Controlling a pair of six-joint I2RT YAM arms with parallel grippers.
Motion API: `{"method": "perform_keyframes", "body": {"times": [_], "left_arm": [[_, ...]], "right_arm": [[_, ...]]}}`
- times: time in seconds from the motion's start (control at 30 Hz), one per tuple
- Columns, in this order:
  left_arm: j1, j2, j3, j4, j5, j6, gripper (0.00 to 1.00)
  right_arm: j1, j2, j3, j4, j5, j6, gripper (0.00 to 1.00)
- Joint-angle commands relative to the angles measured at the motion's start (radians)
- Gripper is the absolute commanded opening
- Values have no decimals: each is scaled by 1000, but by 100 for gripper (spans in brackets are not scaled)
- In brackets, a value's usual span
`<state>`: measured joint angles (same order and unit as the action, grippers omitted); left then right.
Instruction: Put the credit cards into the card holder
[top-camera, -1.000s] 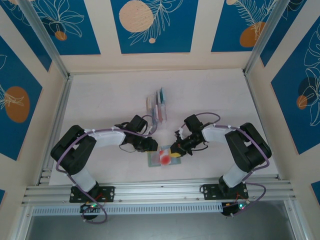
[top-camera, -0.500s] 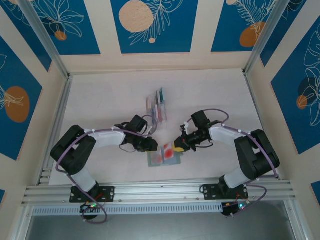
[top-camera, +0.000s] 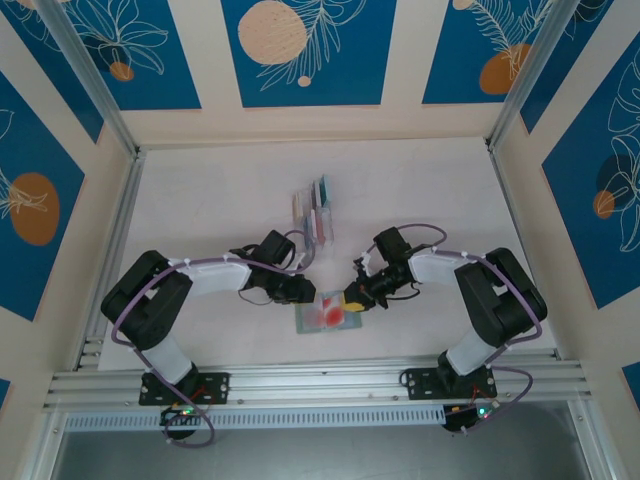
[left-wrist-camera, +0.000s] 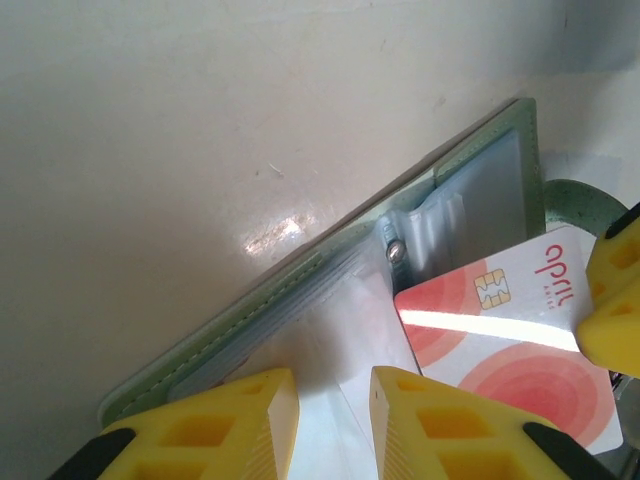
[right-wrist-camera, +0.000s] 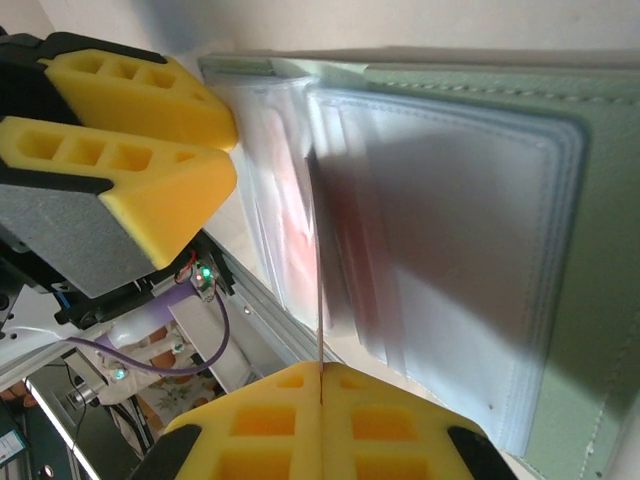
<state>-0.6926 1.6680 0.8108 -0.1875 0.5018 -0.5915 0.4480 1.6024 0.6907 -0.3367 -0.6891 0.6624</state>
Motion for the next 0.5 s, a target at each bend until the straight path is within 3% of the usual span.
{"method": "perform_keyframes", "body": {"times": [0.0, 0.47], "left_arm": [[-4, 22, -18, -126, -98, 29, 28], [-4, 32, -9, -143, -112, 45, 28]], "right_arm": [[10, 17, -8, 5, -29, -6, 0], [34, 34, 4, 48, 0, -5, 0]]}}
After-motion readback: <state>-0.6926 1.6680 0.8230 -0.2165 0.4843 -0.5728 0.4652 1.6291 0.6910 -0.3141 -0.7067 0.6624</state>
